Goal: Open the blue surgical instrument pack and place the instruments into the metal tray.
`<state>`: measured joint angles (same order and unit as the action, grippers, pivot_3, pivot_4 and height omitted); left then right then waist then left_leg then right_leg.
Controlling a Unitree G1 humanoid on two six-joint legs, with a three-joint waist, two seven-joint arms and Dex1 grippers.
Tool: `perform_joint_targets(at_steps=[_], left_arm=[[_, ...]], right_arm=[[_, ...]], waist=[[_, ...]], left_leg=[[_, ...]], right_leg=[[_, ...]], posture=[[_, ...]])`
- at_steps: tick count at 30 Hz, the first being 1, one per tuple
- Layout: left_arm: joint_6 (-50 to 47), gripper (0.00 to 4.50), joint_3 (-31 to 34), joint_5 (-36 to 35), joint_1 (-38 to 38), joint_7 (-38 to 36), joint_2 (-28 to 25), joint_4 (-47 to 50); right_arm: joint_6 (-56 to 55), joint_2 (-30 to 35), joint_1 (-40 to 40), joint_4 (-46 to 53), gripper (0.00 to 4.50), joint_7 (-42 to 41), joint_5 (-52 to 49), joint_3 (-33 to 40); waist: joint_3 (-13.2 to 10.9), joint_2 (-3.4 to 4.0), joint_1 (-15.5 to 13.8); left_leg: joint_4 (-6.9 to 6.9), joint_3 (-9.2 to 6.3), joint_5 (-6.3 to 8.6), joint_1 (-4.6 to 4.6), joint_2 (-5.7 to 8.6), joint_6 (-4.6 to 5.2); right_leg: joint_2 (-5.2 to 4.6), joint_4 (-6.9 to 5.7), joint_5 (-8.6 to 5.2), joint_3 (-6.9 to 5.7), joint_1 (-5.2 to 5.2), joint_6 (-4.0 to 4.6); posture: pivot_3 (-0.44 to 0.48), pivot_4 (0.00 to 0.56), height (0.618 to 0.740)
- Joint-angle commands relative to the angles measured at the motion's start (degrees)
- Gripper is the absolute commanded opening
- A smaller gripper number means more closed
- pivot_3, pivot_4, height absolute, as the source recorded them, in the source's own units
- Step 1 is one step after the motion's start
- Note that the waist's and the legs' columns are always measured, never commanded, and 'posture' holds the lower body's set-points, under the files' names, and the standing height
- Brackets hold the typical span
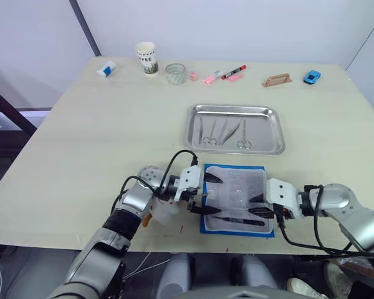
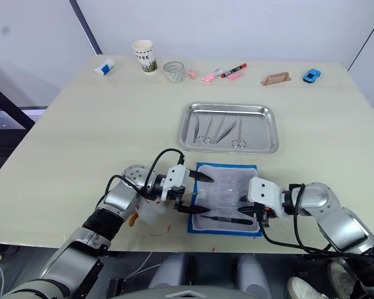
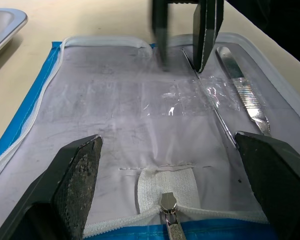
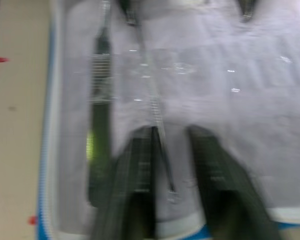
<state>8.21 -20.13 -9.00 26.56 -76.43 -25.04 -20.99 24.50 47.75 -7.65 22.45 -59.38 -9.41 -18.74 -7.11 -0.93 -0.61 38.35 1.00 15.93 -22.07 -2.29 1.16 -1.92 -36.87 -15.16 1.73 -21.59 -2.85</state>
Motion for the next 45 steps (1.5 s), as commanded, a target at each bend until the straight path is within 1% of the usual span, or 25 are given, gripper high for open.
perform_joint_targets(at_steps=[1, 7, 10, 14, 19, 22, 25, 31, 33, 38, 42, 45], left_arm=[[-0.6, 4.5, -0.6, 1.7, -1.3, 0.5, -0.3, -0.6], [-0.5, 4.5, -0.7, 1.7, -1.2, 0.5, -0.2, -0.7], [-0.6, 4.5, -0.6, 1.8, -1.3, 0.6, -0.2, -0.6], [-0.7, 4.5, -0.7, 1.8, -1.5, 0.7, -0.3, -0.3], [-0.8, 4.5, -0.9, 2.0, -1.6, 0.9, -0.2, -0.3], [-0.7, 4.5, -1.1, 2.1, -1.6, 0.9, -0.1, -0.4], [-0.7, 4.5, -1.2, 2.2, -1.6, 0.9, 0.0, -0.5], [-0.7, 4.5, -1.1, 2.2, -2.0, 1.2, 0.0, -0.1], [-0.8, 4.5, -1.0, 2.2, -2.1, 1.3, 0.0, 0.0], [-0.7, 4.5, -1.0, 2.2, -2.1, 1.5, 0.1, -0.2], [-0.6, 4.5, -1.1, 2.2, -2.0, 1.5, 0.3, -0.3], [-0.6, 4.5, -1.1, 2.2, -1.9, 1.5, 0.4, -0.5]], right_arm=[[1.6, -0.1, 1.5, -2.8, 0.06, -0.9, 1.3, -2.7], [1.0, -0.5, 1.0, -3.6, 0.06, -0.8, 1.4, -1.5], [3.5, 0.7, 0.4, -1.1, 0.06, -1.3, -0.2, 0.6], [9.7, 2.1, -0.6, 3.8, 0.06, -0.9, -2.7, 3.2], [18.5, 4.7, -2.5, 9.9, 0.06, -0.1, -5.2, 4.4], [22.6, 6.1, -3.5, 11.3, 0.06, 0.8, -5.8, 4.5], [24.4, 7.7, -3.8, 11.8, 0.06, 1.0, -6.2, 4.8], [23.1, 12.6, -1.7, 11.5, 0.06, 0.0, -7.6, 9.0], [21.4, 14.2, -0.3, 10.2, 0.06, -1.1, -8.3, 11.6], [12.3, 17.7, 5.0, 5.1, 0.06, -4.6, -8.6, 17.7], [6.2, 18.4, 7.8, 1.7, 0.06, -6.4, -8.7, 21.8], [5.2, 16.6, 8.1, 0.4, 0.06, -6.3, -11.2, 26.0]], waist=[[0.0, -0.04, 0.0], [0.2, -0.16, 0.0], [0.2, -0.15, -0.1], [0.1, -0.08, -0.2], [0.1, -0.02, -0.2], [0.1, 0.01, -0.1], [0.1, 0.03, -0.2], [0.0, 0.09, -0.2], [0.0, 0.11, -0.3], [0.0, 0.11, -0.2], [0.0, 0.13, -0.2], [0.0, 0.12, -0.2]], left_leg=[[-0.01, 0.0, 0.0, 0.02, 0.0, 0.0], [-0.02, 0.0, 0.0, 0.04, -0.01, 0.0], [-0.02, 0.01, 0.0, 0.04, -0.01, 0.0], [-0.01, -0.03, 0.0, 0.0, 0.0, 0.0], [-0.01, -0.08, 0.0, -0.02, 0.0, 0.0], [-0.01, -0.09, 0.0, -0.02, 0.0, 0.0], [-0.01, -0.08, 0.0, -0.05, 0.01, 0.0], [0.0, -0.08, 0.0, -0.08, 0.02, 0.0], [0.0, -0.08, 0.0, -0.1, 0.03, 0.0], [0.0, -0.03, 0.0, -0.1, 0.04, 0.0], [-0.02, 0.01, 0.0, -0.08, 0.03, 0.0], [-0.01, 0.04, 0.0, -0.09, 0.03, 0.0]], right_leg=[[0.0, 0.0, 0.0, 0.0, 0.02, 0.01], [0.01, 0.0, -0.01, 0.0, 0.02, 0.02], [0.0, 0.0, -0.01, 0.01, 0.02, 0.03], [-0.03, 0.0, -0.01, 0.02, 0.0, 0.02], [-0.05, -0.01, -0.01, 0.03, -0.02, 0.02], [-0.05, -0.01, -0.01, 0.03, -0.03, 0.02], [-0.07, 0.0, -0.01, 0.04, -0.06, 0.02], [-0.09, 0.01, -0.02, 0.04, -0.07, 0.01], [-0.1, 0.02, -0.02, 0.03, -0.07, 0.0], [-0.11, 0.03, -0.03, 0.03, -0.06, -0.02], [-0.07, 0.03, -0.03, 0.03, -0.06, -0.02], [-0.08, 0.03, -0.03, 0.05, -0.06, -0.03]], posture=[[0.0, 0.15, 0.74], [0.0, 0.15, 0.74], [0.0, 0.15, 0.74], [0.0, 0.15, 0.74], [0.0, 0.15, 0.74], [0.0, 0.15, 0.74], [0.0, 0.15, 0.74], [0.0, 0.15, 0.74], [0.0, 0.15, 0.74], [0.0, 0.15, 0.74], [0.0, 0.15, 0.74], [0.0, 0.15, 0.74]])
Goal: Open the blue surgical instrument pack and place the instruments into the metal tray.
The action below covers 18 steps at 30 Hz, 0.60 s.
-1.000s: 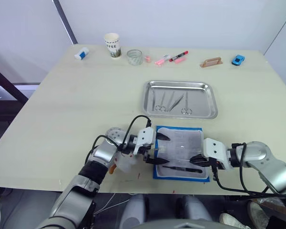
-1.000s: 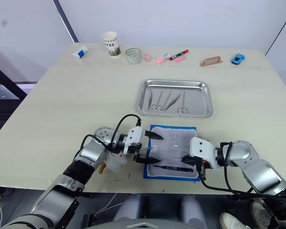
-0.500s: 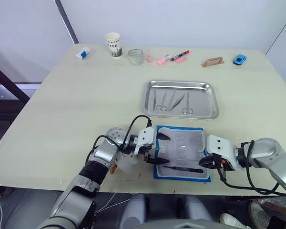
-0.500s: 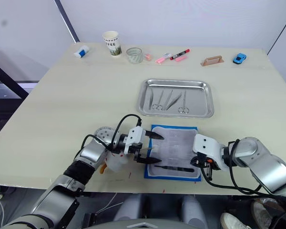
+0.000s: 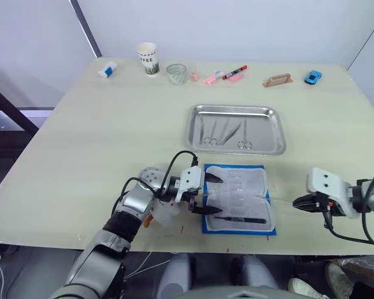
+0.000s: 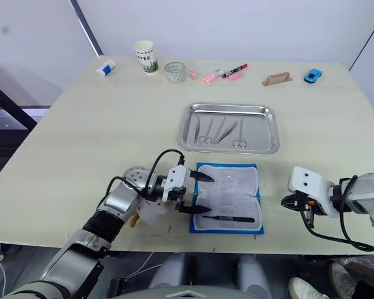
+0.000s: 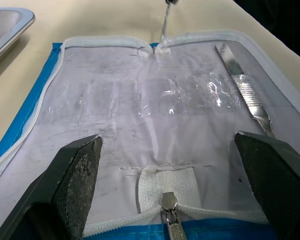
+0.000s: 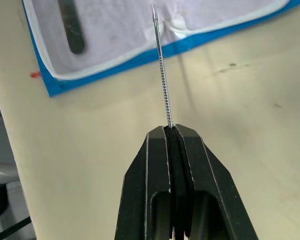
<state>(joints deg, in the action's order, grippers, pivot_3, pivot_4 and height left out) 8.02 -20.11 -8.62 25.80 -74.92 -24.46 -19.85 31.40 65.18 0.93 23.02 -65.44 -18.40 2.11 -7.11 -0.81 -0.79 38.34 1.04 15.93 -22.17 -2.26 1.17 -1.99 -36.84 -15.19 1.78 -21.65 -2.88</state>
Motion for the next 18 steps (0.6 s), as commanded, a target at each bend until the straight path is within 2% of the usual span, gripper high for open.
perform_joint_targets(at_steps=[1, 5, 9, 11, 15, 18], left_arm=[[-0.4, 4.5, -1.1, 1.8, -1.2, -0.1, -0.2, -1.6], [-0.4, 4.5, -1.0, 1.8, -1.2, -0.2, -0.2, -1.6], [-0.2, 4.5, -0.9, 1.8, -1.2, -0.1, -0.2, -1.7], [-0.2, 4.5, -0.9, 1.8, -1.3, -0.1, -0.2, -1.7], [-0.4, 4.5, -0.8, 1.8, -1.5, 0.1, -0.2, -1.4], [-0.6, 4.5, -0.7, 1.8, -1.5, 0.3, -0.1, -1.3]], right_arm=[[0.8, -1.8, -1.4, -0.1, 0.06, 1.2, -3.5, 5.9], [11.5, -10.7, -9.3, 0.7, 0.06, 11.5, -8.2, 6.4], [23.2, -21.3, -18.2, 1.7, 0.06, 25.7, -7.8, 5.1], [28.2, -25.1, -21.9, 1.0, 0.06, 30.2, -8.0, 4.6], [41.4, -37.6, -31.9, -3.0, 0.06, 43.0, -6.5, 6.2], [44.9, -46.2, -36.4, -6.9, 0.06, 50.5, -4.7, 9.4]], waist=[[0.0, 0.0, 0.0], [0.0, -0.01, 0.2], [0.0, 0.07, -0.1], [0.0, 0.09, 0.0], [0.0, 0.17, 0.2], [0.0, 0.21, 0.0]], left_leg=[[0.0, 0.01, 0.0, 0.01, 0.0, 0.0], [-0.01, -0.05, 0.0, 0.03, -0.01, 0.0], [-0.03, -0.09, 0.0, -0.01, -0.01, 0.0], [-0.02, -0.09, 0.0, -0.03, -0.01, 0.0], [-0.04, -0.1, 0.0, 0.02, -0.02, 0.0], [-0.07, -0.09, 0.0, -0.05, -0.02, 0.0]], right_leg=[[0.0, 0.0, 0.0, 0.01, 0.0, 0.0], [0.02, -0.01, 0.0, 0.02, 0.01, 0.0], [0.02, 0.0, 0.0, 0.04, -0.02, 0.01], [0.01, 0.0, 0.0, 0.02, -0.04, 0.01], [0.02, -0.06, 0.0, 0.06, -0.06, 0.02], [0.02, -0.08, 0.0, 0.02, -0.1, 0.03]], posture=[[0.0, 0.15, 0.74], [0.0, 0.15, 0.74], [0.0, 0.15, 0.74], [0.0, 0.15, 0.74], [0.0, 0.15, 0.74], [0.0, 0.15, 0.74]])
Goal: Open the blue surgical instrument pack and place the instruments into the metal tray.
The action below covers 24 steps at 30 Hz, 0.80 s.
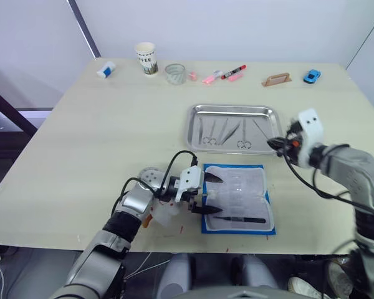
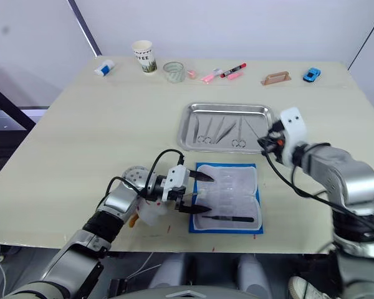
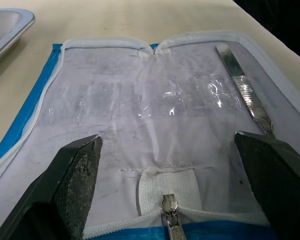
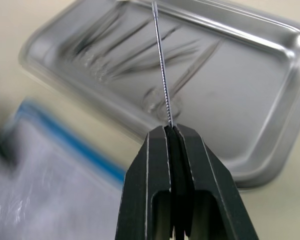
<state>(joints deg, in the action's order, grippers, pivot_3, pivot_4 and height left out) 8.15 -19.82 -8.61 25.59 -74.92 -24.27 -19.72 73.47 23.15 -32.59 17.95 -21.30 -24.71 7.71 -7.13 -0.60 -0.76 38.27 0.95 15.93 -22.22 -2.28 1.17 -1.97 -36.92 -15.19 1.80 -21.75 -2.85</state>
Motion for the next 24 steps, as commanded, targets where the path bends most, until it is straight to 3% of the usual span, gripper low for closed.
perform_joint_targets(at_steps=[1, 5, 8, 24], left_arm=[[-0.8, 4.5, -1.0, 1.8, -1.3, 0.4, -0.2, -1.4], [-0.5, 4.5, -1.2, 1.9, -1.8, 0.5, -0.2, -1.0], [-0.8, 4.5, -1.0, 1.8, -1.9, 0.7, -0.2, -0.8], [-1.1, 4.5, -0.8, 1.9, -2.7, 0.8, -0.2, 0.1]], right_arm=[[1.9, -6.0, -3.8, -3.6, 0.06, 8.4, 2.7, 3.7], [-1.8, -14.5, -8.2, -12.7, 0.06, 17.8, 6.1, 8.2], [-5.7, -16.8, -10.1, -17.3, 0.06, 21.9, 8.2, 9.9], [-16.9, -21.6, -14.3, -30.8, 0.06, 25.4, 8.5, 9.9]], waist=[[0.0, 0.0, 0.0], [0.0, 0.03, 0.1], [0.0, 0.09, 0.2], [0.0, 0.25, 1.4]], left_leg=[[0.01, 0.01, 0.0, -0.01, 0.0, 0.0], [0.03, 0.12, 0.0, -0.06, 0.03, 0.0], [0.01, 0.13, 0.0, -0.06, 0.03, 0.0], [-0.03, 0.11, 0.0, -0.13, 0.03, 0.0]], right_leg=[[0.0, 0.01, 0.0, -0.01, -0.01, 0.0], [-0.03, -0.02, 0.01, -0.03, -0.04, -0.01], [-0.02, -0.06, 0.01, -0.03, -0.08, -0.01], [-0.04, -0.04, 0.01, -0.04, -0.13, -0.02]], posture=[[0.0, 0.15, 0.74], [0.0, 0.15, 0.74], [0.0, 0.15, 0.74], [0.0, 0.15, 0.74]])
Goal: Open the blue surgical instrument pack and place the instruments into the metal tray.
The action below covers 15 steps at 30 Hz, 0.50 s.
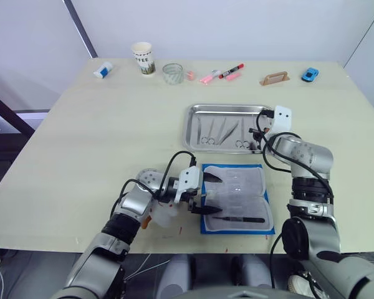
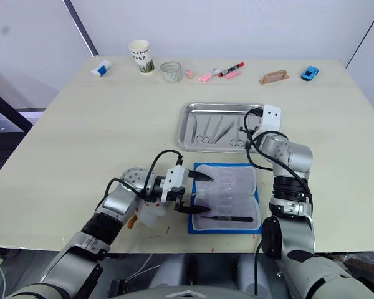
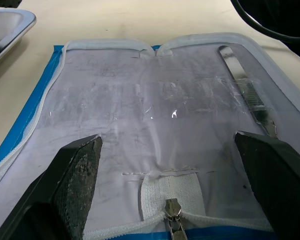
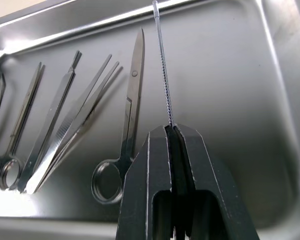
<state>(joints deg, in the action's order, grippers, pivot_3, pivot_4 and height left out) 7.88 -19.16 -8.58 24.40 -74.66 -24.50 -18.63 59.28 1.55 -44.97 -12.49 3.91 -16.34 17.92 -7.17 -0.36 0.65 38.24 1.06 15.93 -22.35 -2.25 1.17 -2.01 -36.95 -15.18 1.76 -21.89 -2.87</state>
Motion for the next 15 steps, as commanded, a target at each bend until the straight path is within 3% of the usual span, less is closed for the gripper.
perform_joint_targets(at_steps=[1, 12, 15], left_arm=[[-0.9, 4.5, -1.5, 1.9, -1.5, 0.5, 0.0, -0.9], [-1.2, 4.5, -1.3, 1.9, -1.6, 0.8, 0.0, -0.5], [-1.3, 4.5, -1.4, 1.9, -1.7, 1.0, 0.1, -0.3]], right_arm=[[-3.2, 0.1, -2.1, -1.0, 0.06, 0.3, 0.1, -0.3], [-7.9, 0.2, -4.2, -8.2, 0.06, -0.1, -0.2, -0.7], [-8.1, 0.5, -4.4, -8.7, 1.08, -0.3, -0.3, -0.8]], waist=[[0.0, 0.01, 0.0], [0.0, 0.04, 0.1], [0.0, 0.04, 0.1]], left_leg=[[0.0, 0.0, 0.0, 0.0, 0.0, 0.0], [-0.03, -0.02, 0.0, 0.0, -0.01, 0.0], [-0.04, -0.04, 0.0, -0.01, -0.01, 0.0]], right_leg=[[0.0, 0.0, 0.0, 0.0, 0.0, 0.0], [-0.01, 0.01, 0.0, 0.0, 0.0, 0.0], [-0.01, 0.02, 0.0, 0.0, -0.01, 0.0]], posture=[[0.0, 0.15, 0.74], [0.0, 0.15, 0.74], [0.0, 0.15, 0.74]])
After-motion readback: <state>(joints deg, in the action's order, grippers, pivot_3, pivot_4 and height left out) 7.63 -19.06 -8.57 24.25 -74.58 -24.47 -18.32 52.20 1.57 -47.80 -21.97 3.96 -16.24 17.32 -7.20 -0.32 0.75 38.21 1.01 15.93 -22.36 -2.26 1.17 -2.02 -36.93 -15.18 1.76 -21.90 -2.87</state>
